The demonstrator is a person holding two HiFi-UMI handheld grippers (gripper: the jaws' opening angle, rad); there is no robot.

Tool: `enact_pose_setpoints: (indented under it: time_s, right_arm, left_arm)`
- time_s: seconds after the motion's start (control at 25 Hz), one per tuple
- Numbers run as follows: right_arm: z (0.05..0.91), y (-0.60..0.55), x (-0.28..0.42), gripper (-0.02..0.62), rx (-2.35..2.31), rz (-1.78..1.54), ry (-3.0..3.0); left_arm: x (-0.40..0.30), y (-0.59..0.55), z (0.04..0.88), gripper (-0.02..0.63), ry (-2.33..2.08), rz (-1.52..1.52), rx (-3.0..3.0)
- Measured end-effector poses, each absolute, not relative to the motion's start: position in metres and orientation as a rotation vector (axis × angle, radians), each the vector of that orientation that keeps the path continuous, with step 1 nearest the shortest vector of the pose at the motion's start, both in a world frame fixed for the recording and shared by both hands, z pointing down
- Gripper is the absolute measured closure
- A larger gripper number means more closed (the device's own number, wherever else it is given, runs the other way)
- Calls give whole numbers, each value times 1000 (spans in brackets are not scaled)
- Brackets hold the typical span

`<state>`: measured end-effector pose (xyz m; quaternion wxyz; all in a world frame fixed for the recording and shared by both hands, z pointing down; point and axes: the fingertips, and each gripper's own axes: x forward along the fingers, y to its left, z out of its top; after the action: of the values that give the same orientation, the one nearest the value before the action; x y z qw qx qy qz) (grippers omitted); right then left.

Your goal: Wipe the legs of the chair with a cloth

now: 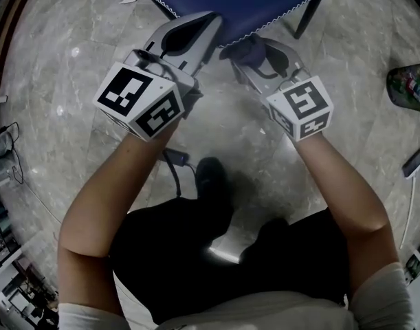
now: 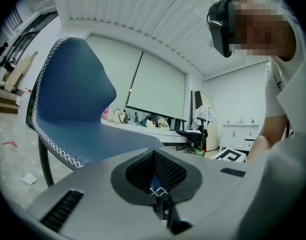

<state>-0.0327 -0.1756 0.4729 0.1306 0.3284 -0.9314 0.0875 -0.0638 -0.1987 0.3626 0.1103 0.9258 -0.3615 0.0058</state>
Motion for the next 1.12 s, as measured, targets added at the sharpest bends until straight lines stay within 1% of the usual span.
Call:
enact_pose_setpoints:
  time_s: [0.16, 0.48, 0.6, 0.68, 0.76, 0.84, 1.0, 1.12]
  right_arm:
    - [524, -175, -26, 419, 952, 279, -2649]
    - [682, -161, -12, 420, 921, 392, -2419]
    - [720, -158, -6, 420, 899, 432, -2323]
    - [726, -156, -7, 422, 899, 454, -2286]
    - [712, -154, -14, 423, 897, 433, -2296]
    - [676, -152, -21, 425, 885, 382, -2347]
    - [559, -164, -32, 425, 890, 229, -2489]
    - [482, -169, -41, 425, 914, 181, -2581]
  left_arm:
    - [-63, -199, 363, 601, -1058, 38, 2713]
    - [-63, -199, 366, 601, -1061, 35, 2712]
    - [-62, -200, 366, 601, -1059, 33, 2716]
    - [-64, -199, 366, 601, -1065, 34, 2715]
    - [-65, -199, 365, 601, -1071, 35, 2713]
    - [-65, -198, 365, 601, -1071, 43, 2711]
    - [-64, -199, 365, 601, -1073, 55, 2719]
    - [-65, -198, 365, 601, -1083, 42, 2724]
